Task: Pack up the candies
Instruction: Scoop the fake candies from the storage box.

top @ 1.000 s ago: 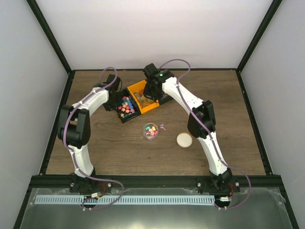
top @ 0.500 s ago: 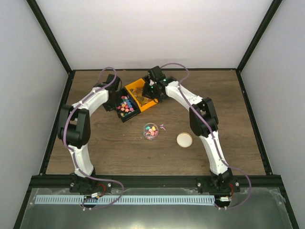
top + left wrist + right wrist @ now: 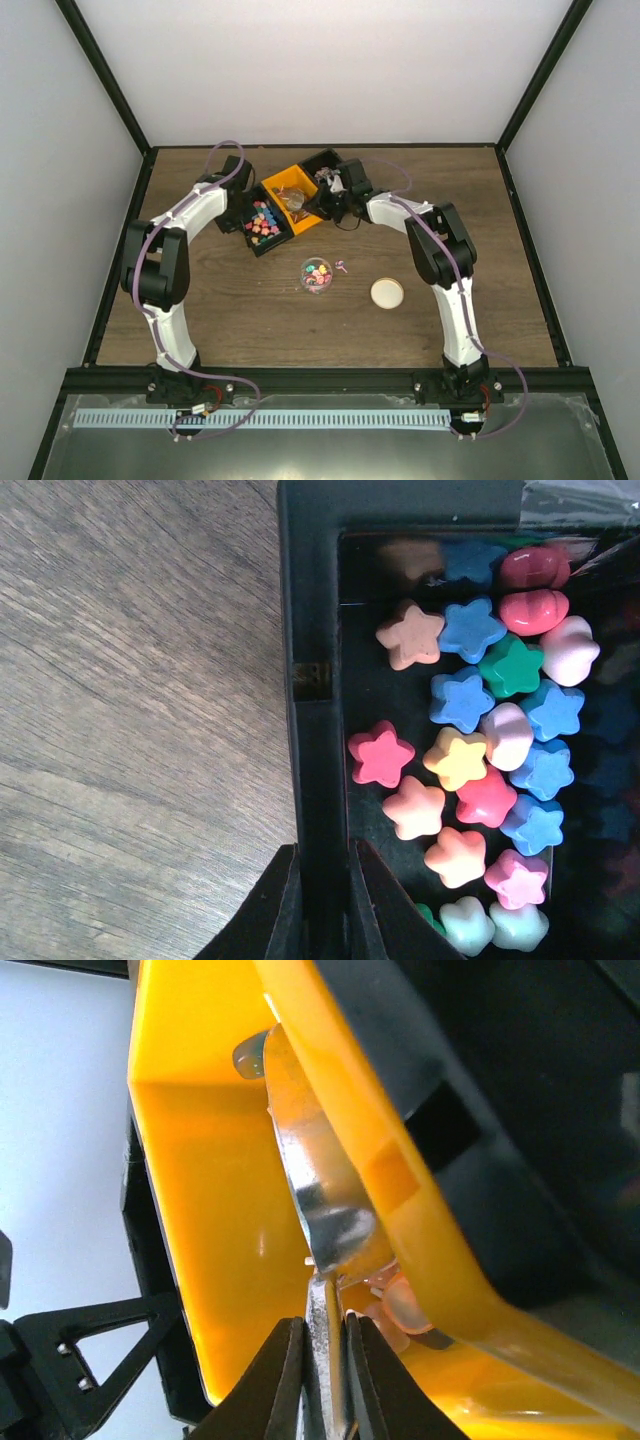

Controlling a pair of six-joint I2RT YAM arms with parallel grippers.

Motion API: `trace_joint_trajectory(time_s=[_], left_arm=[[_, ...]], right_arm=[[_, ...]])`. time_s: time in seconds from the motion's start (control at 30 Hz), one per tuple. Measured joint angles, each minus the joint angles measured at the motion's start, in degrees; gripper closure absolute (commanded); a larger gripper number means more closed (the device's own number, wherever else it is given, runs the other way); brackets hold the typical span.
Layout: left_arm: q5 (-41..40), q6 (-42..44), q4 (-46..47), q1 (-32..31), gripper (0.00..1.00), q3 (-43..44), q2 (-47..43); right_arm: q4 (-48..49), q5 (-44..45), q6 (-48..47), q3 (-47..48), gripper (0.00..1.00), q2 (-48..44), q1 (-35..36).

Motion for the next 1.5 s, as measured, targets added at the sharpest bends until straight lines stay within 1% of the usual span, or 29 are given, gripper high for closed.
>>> trace_joint_trajectory(time_s=[0.23,0.5,0.67,0.87,1.0,1.23,1.37,1.5], left_arm=[[-0.22,0.22,-0.13,0.0,0.96,0.0,-0.04],[-0.46,0.76,-0.39,0.02,0.96,-0.02,-0.07],[-0.42,1.6,-0.59,0.04,0.96,-0.02,-0.09],[-0.42,2.16,-0.7,0.04,0.96,0.0,-0.09],[-0.42,2.21,-0.74,0.04,0.96,0.0,-0.09],[-0.42,2.23,-0.94,0.04,0.96,0.2,0.04],[-0.39,2.23,-0.98,0.07,0.96,0.24,0.07],[-0.35,2.23,-0.98,0.09,0.96,0.24,0.07]], right_arm=[[6.69,-2.73,5.57,-4.52,0.99,-0.83,-0.83],[24.63,-7.69,17.49,-19.41,0.99,-5.44,-2.8],[32.92,-9.18,22.84,-23.54,0.99,-5.51,-3.41],[45.57,-10.8,29.88,-28.68,0.99,-5.51,-4.02],[51.04,-12.46,33.46,-30.36,0.99,-5.51,-4.59],[53.75,-14.25,34.4,-30.47,0.99,-6.54,-4.83],[52.11,-18.58,32.72,-30.6,0.99,-8.96,-3.89],[50.73,-20.55,31.3,-31.87,0.99,-10.01,-3.23]])
